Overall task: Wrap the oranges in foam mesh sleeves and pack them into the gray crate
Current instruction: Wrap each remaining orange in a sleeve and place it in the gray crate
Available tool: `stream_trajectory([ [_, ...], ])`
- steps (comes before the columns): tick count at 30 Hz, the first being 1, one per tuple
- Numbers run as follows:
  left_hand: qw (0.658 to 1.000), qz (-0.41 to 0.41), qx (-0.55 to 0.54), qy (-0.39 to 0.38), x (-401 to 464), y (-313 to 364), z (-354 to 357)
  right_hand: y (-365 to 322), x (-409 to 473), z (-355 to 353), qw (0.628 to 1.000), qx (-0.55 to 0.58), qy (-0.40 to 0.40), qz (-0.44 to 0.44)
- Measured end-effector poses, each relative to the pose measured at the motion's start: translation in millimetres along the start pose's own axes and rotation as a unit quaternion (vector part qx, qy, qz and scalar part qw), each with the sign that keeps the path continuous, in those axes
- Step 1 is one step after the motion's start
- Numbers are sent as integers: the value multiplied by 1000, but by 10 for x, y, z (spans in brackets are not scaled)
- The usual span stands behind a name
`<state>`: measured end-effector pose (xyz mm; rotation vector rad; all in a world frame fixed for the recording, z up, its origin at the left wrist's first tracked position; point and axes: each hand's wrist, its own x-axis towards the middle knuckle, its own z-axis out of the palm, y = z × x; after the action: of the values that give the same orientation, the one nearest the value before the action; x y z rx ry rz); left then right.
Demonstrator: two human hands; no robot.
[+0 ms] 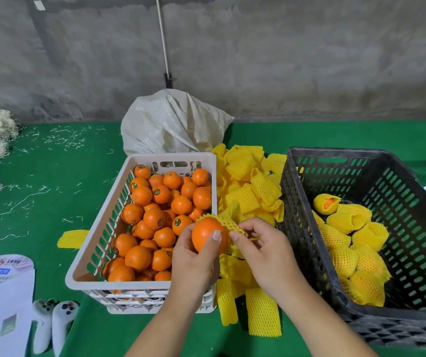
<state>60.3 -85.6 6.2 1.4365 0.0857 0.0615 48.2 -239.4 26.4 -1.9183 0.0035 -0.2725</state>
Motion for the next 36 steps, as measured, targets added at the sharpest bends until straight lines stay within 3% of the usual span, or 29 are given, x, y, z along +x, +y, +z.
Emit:
stream_trajectory([
  [5, 998, 5, 44, 34, 16, -52, 100, -71, -134, 164, 998, -5, 22, -64],
  [9, 980, -80, -123, -131, 52, -106, 16, -9, -63, 119, 994, -24, 66, -80],
  [11, 984, -47, -65, -161, 41, -136, 0, 15, -13, 64, 993, -32, 65, -88],
  [14, 996, -19, -2, -85, 28, -114, 40, 9, -8, 43, 991, -53, 57, -113],
  [20, 997, -55, -27, 41, 64, -72, 64, -59, -106, 157, 969, -101, 41, -223],
  [22, 995, -81, -56, -4, 73, -77, 49, -77, -113, 181, 973, -89, 41, -211],
  [24, 982, -92, -134, -95, 84, -71, 0, -95, -129, 187, 977, -77, 30, -196],
  [27, 962, -72, -195, -179, 88, 3, -85, -95, -108, 164, 980, -72, 44, -178],
  [31, 992, -11, -72, -102, 68, 85, -3, -86, -28, 96, 980, -58, 70, -178],
  [36, 999, 43, -4, -4, 85, 87, 96, -82, -51, 114, 966, -41, 106, -231],
])
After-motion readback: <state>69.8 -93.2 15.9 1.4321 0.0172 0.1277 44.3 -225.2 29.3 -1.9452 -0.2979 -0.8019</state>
